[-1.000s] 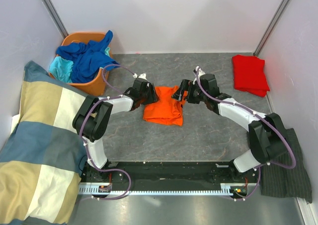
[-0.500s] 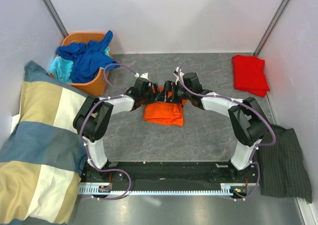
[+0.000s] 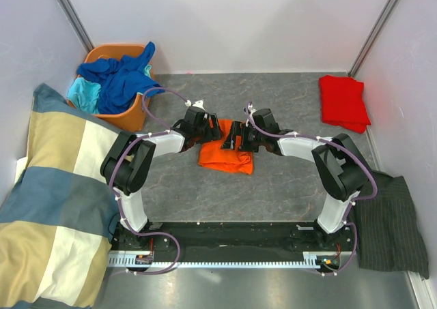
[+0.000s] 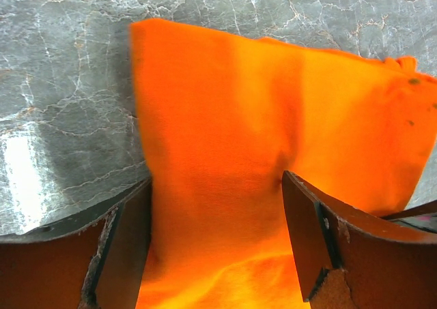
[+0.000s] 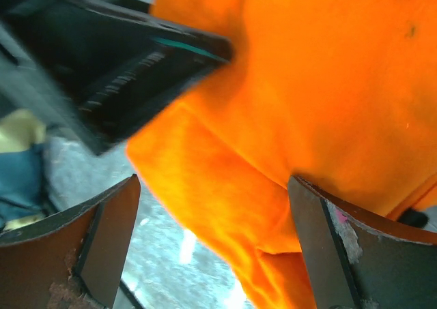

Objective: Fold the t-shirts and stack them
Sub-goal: Smooth out wrinkles on the folded tshirt

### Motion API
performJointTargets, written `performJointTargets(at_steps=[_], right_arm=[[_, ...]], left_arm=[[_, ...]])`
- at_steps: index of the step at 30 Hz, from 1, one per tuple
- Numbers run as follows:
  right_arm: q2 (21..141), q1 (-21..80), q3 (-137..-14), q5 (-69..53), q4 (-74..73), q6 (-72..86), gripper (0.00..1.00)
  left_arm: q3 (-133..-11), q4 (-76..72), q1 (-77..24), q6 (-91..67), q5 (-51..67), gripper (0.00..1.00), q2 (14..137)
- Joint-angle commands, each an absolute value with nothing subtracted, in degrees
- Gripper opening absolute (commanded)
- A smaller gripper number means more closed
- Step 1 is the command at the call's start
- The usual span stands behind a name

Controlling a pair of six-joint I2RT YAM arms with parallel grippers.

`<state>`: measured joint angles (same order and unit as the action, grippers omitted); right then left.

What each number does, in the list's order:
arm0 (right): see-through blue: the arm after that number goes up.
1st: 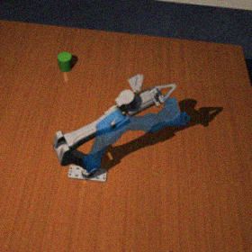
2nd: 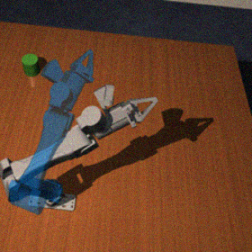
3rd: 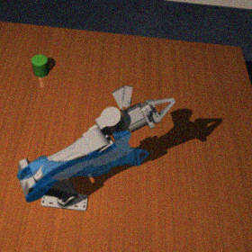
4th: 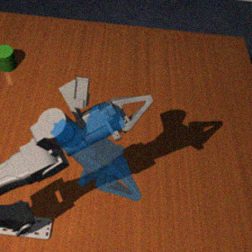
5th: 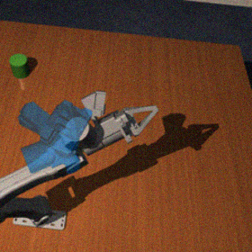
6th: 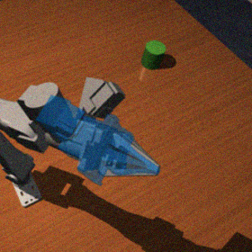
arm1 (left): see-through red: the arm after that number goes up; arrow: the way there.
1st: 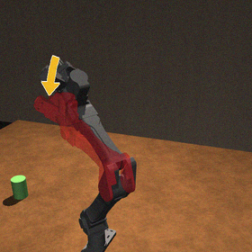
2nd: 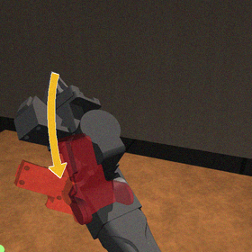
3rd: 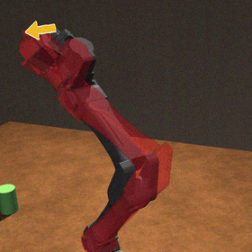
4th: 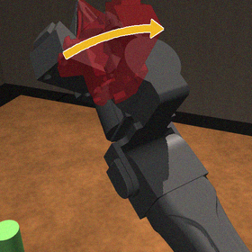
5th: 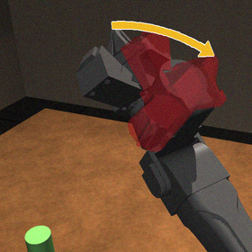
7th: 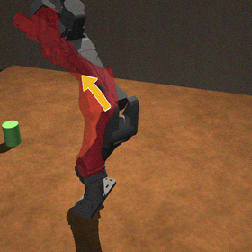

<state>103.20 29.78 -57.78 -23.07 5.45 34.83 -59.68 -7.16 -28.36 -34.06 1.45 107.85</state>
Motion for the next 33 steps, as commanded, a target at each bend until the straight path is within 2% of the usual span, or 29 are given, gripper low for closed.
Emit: performJointTargets(at_steps=[1, 9, 13, 18, 24, 33], right_arm=[[103.5, 29.8, -55.6, -17.8, 3.7, 33.2, 0.98], [97.3, 29.8, -53.8, -12.9, 0.1, 31.7, 0.98], [90.1, 29.7, -53.3, -12.0, -2.0, 31.6, 0.98], [82.1, 28.6, -54.7, -4.6, -8.1, 29.4, 0.98], [85.5, 22.9, -49.6, -5.8, -6.1, 29.1, 0.98], [94.5, 20.7, -44.6, -10.1, 3.9, 31.9, 0.98]], left_arm=[[-57.7, 2.9, -28.7, -33.1, 0.3, 0.80, 111.5], [-57.7, 3.1, -28.7, -33.1, 0.2, 0.80, 111.5], [-57.7, 3.3, -28.7, -33.0, 0.2, 0.80, 111.6], [-57.7, 3.3, -28.7, -33.0, 0.2, 0.81, 111.4], [-57.8, 3.4, -28.7, -32.8, 0.3, 0.81, 111.6], [-57.5, 3.5, -28.7, -33.1, 0.5, 0.83, 111.2]])
